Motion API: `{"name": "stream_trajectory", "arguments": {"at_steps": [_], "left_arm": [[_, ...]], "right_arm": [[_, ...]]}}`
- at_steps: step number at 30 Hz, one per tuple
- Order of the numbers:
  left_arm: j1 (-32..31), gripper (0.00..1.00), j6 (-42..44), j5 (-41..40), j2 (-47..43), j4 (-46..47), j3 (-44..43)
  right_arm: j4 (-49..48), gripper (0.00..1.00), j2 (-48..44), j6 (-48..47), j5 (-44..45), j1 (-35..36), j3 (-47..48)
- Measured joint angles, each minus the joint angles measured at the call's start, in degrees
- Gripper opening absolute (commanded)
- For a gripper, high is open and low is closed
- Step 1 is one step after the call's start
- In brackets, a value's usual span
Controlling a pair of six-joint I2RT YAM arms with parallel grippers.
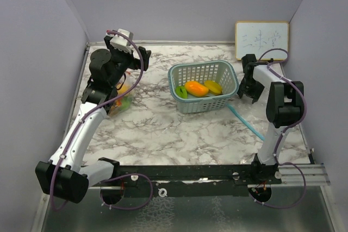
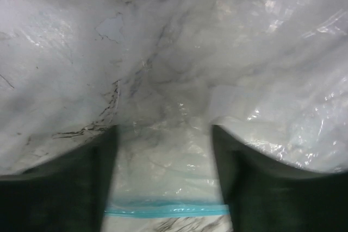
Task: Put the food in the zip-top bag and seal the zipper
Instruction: Pick up the zipper food storage bag at the center of the board.
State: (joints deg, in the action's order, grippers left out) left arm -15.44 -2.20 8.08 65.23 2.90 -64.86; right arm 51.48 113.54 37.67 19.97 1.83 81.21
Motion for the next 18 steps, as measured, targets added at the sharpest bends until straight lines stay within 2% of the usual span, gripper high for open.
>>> {"name": "stream_trajectory", "arguments": {"at_steps": [1,2,8,12,14,18], "left_arm": [[0.0,0.97,0.2,0.4,0.0,-0.5,-0.8],[0.0,0.96,0.3,0.7,0.1,-0.9,-1.2],[0.0,0.99,0.7,2.5,1.6,-1.2,-2.6],[0.1,0.99,-0.2,8.9,2.6,3.5,-1.1],[0.1,0.99,-1.6,14.1,3.7,7.1,-0.6],[-0.6,0.99,-5.0,22.1,8.1,13.9,-0.6]], "right_arm": [[-0.7,0.11,-0.2,-0.2,0.0,0.0,-0.4],[-1.6,0.03,-0.3,-0.2,0.0,-0.1,-1.1],[-1.6,0.02,-2.0,-1.3,1.0,-0.2,-0.9],[0.0,0.02,-5.5,-4.6,1.4,-0.3,10.6],[-0.6,0.02,-8.1,-5.8,0.4,-0.3,19.7],[-4.3,0.02,-15.1,-7.1,-8.2,-0.4,28.5]]}}
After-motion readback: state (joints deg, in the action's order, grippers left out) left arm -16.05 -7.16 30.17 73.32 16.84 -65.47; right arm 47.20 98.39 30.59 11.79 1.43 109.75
